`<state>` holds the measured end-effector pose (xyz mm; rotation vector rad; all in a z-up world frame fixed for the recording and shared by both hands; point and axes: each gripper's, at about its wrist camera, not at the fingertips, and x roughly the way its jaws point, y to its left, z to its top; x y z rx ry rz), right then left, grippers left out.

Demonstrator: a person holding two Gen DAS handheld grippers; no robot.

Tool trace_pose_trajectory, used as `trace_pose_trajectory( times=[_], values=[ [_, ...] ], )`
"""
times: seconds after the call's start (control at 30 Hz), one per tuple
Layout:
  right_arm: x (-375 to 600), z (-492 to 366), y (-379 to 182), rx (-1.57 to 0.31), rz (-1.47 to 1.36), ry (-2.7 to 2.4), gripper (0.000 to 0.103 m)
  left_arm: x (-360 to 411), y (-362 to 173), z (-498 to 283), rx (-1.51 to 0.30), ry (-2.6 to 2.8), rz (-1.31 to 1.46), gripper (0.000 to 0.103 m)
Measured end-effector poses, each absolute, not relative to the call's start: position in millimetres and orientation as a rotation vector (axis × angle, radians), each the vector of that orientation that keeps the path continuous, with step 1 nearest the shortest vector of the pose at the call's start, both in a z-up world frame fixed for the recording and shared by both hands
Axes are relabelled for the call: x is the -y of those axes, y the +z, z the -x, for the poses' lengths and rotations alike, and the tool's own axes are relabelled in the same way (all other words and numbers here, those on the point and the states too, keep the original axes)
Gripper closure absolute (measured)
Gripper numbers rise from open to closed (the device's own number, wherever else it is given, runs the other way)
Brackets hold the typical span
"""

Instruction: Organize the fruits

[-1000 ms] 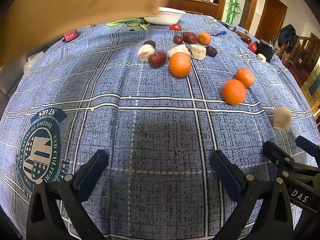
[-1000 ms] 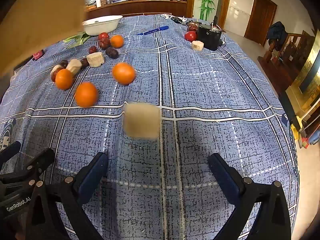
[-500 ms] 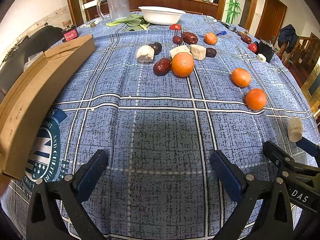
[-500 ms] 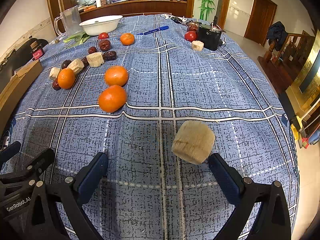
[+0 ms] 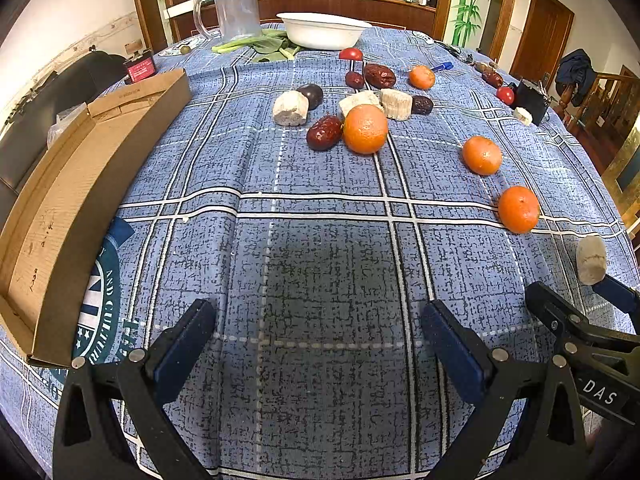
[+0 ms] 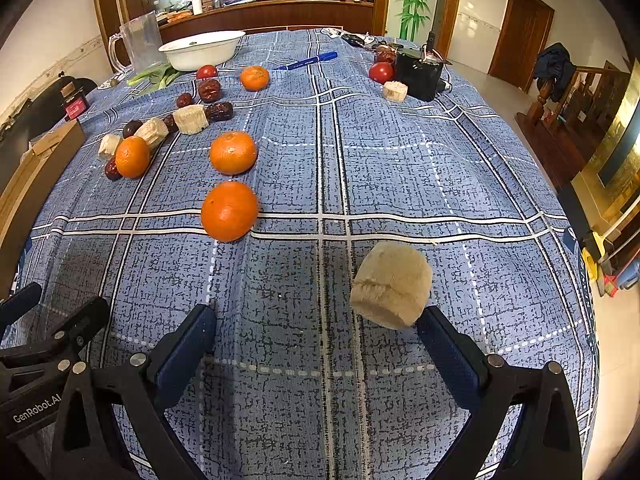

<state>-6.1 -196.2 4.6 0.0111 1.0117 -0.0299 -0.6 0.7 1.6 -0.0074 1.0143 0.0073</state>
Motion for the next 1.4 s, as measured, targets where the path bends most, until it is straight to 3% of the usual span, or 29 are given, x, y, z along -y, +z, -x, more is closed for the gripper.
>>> trace_pose_trajectory(
  times=[0.6,1.0,1.4],
  values=[
    [196.5,11.8,10.2,-1.039,-0.030,-0.019,0.001,-22.8,16.9,1.0,-0.981,0.014,-0.008,0.000],
    [168.8,44.9,82.6,-0.764,-0.036,-0.068,0.001,-67.2,88.1,28.7,-0.680,0.058,0.004,0.000],
    [144.8,74.4,110.7,-0.656,-0.001,-0.060,0.001,-74.5,107.4,38.1,-0.625,0.050,0.013,0.000]
  ],
)
